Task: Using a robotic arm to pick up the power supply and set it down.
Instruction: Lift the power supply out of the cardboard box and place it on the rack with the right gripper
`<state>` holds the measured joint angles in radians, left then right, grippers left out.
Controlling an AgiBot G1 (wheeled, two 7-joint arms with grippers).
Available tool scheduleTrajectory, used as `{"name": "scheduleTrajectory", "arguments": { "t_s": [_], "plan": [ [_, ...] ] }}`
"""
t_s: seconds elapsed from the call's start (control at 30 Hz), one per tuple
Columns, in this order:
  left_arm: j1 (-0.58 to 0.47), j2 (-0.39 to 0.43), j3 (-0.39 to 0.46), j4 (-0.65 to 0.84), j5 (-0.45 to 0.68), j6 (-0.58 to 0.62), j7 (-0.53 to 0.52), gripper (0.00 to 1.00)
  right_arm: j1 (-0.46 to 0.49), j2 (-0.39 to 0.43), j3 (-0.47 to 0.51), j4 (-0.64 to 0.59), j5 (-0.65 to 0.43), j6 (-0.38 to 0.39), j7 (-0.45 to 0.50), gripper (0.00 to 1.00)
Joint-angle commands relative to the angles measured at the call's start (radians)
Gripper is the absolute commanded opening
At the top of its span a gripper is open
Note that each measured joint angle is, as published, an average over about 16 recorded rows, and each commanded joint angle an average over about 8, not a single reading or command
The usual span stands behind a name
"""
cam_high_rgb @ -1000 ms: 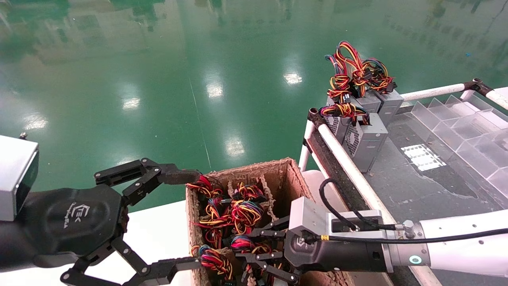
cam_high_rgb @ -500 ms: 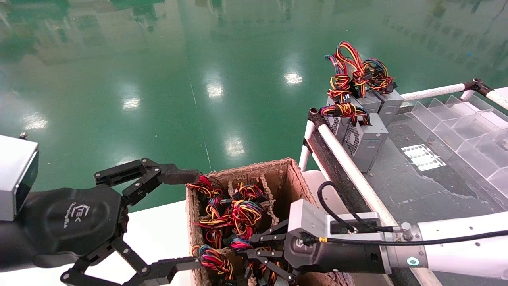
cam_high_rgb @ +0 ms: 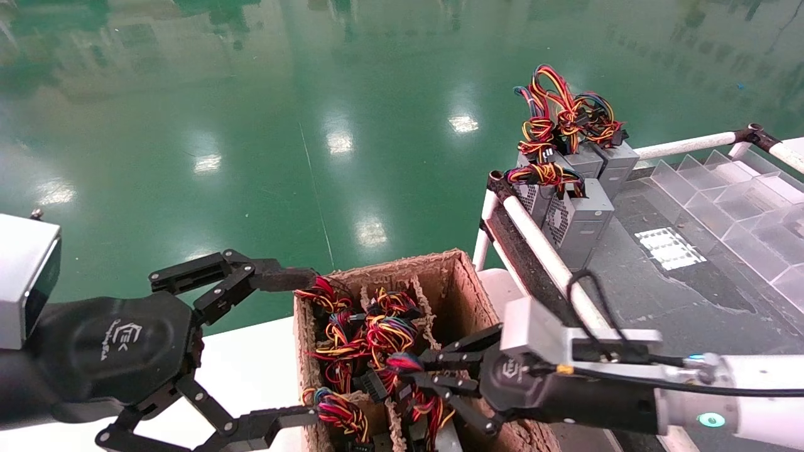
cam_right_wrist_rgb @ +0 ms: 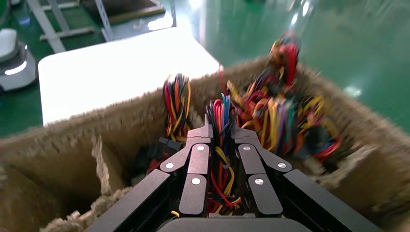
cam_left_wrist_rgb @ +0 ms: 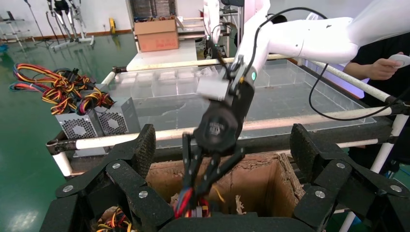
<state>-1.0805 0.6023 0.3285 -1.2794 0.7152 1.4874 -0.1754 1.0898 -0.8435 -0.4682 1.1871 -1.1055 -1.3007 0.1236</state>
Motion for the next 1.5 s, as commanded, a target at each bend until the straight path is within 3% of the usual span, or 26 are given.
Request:
{"name": "scheduleTrajectory", "arguments": {
  "t_s": [0.03,0.5,1.07,1.5],
  "plan": [
    [0.0,0.0,0.0,0.0,0.0,0.0,0.0,1.0,-0.012,0.019,0.016,0.02,0.024,-0.001,-0.001,0.0],
    [0.0,0.0,0.001,0.0,-0.001,0.0,0.0,1.0,-0.005,0.117,0.138,0.056,0.195,-0.001,0.033,0.0],
    [0.0,-0.001,0.002,0.0,-0.001,-0.001,0.001,1.0,0.217,0.163,0.226,-0.066,0.305,-0.063,0.067,0.0],
    [-0.001,-0.001,0.002,0.0,-0.001,-0.001,0.001,1.0,0.313,0.242,0.269,-0.205,0.28,-0.084,-0.008,0.0]
  ]
}}
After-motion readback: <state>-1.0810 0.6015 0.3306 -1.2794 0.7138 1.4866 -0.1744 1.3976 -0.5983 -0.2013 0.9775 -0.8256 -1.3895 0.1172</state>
